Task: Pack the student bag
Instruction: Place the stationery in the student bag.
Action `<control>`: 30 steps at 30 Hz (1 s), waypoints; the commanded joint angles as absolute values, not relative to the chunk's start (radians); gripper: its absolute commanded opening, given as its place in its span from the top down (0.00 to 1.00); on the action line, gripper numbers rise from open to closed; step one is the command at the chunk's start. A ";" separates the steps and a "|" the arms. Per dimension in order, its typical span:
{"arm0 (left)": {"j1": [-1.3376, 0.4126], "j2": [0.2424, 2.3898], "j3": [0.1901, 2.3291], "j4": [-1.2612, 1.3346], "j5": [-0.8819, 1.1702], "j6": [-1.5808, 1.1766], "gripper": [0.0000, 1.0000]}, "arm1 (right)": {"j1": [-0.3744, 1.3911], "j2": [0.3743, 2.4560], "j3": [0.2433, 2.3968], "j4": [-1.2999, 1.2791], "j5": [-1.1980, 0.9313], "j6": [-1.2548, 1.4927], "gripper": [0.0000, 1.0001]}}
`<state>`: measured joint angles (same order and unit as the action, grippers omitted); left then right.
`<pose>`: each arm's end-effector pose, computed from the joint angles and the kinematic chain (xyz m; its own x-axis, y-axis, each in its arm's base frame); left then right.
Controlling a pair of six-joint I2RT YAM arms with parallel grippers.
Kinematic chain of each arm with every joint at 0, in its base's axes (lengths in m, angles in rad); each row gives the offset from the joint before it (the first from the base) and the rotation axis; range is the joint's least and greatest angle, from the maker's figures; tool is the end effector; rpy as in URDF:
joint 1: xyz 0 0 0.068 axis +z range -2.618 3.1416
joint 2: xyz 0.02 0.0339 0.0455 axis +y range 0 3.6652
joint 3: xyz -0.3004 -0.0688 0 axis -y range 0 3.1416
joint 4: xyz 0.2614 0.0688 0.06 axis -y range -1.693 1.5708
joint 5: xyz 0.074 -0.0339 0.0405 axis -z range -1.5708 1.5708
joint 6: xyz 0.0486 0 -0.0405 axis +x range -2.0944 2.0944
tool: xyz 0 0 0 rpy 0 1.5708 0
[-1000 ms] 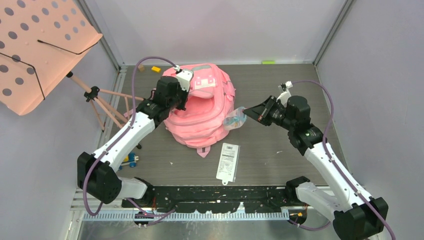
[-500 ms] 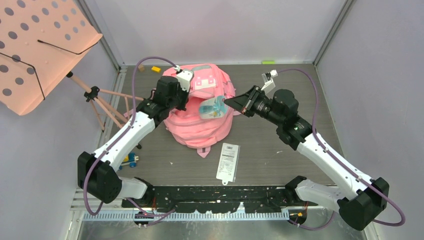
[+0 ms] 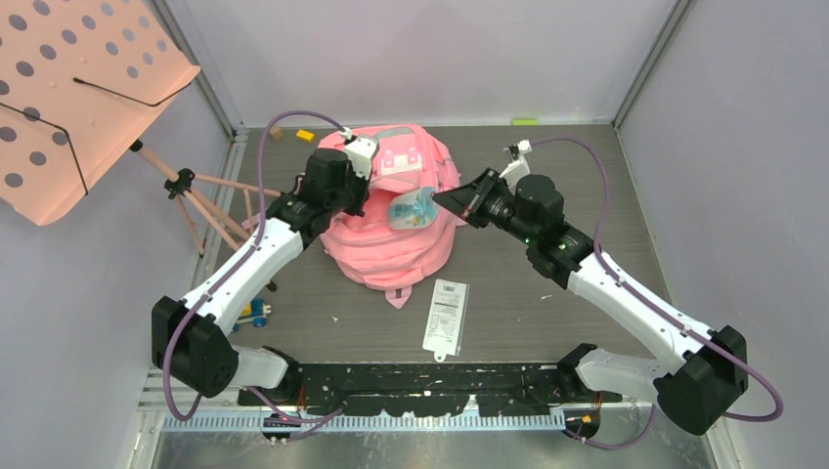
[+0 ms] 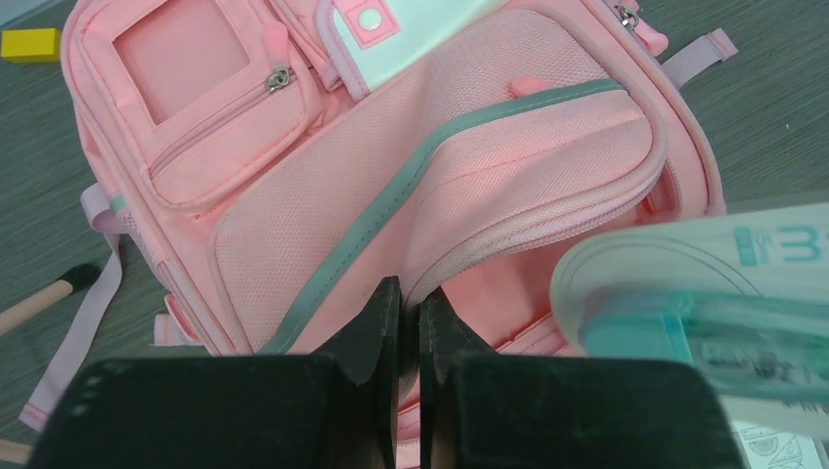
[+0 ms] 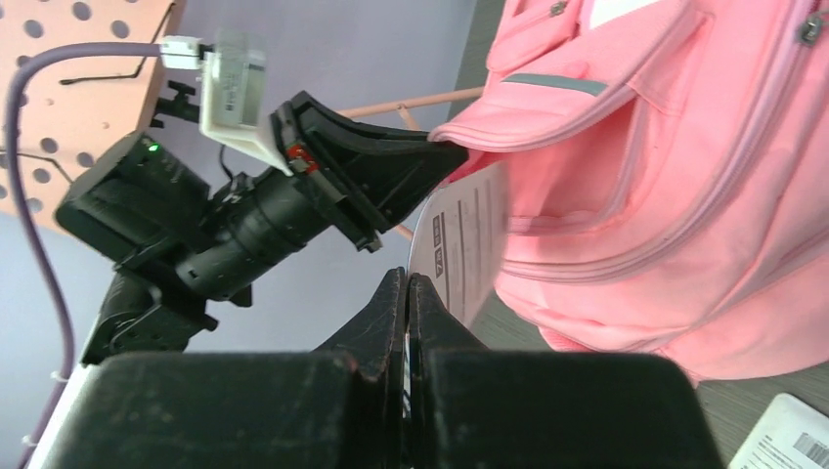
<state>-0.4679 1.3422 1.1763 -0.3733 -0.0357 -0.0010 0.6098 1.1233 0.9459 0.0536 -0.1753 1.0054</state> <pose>0.2907 -0.1450 0.3592 -0.4587 0.2307 -0.8581 0.4229 0.9060 0.0175 0.2237 0.1666 0.3822 -0.6502 0.5600 -0.5135 -0.2927 0.4391 0.8495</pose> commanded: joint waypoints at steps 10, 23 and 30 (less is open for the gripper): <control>-0.462 1.245 1.215 -0.223 0.081 -0.035 1.00 | 0.657 1.259 0.881 0.240 0.085 1.020 0.99; -0.425 1.364 1.536 -0.420 0.103 -0.005 1.00 | 0.817 1.670 1.203 0.283 0.299 0.880 0.99; -0.387 1.422 1.652 -0.502 0.149 0.026 1.00 | 0.834 1.831 1.377 0.260 0.427 0.780 0.97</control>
<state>-0.3927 1.4639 1.5146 -0.6228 0.0620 0.0402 0.8169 1.7580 1.2766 0.2306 0.3210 0.8654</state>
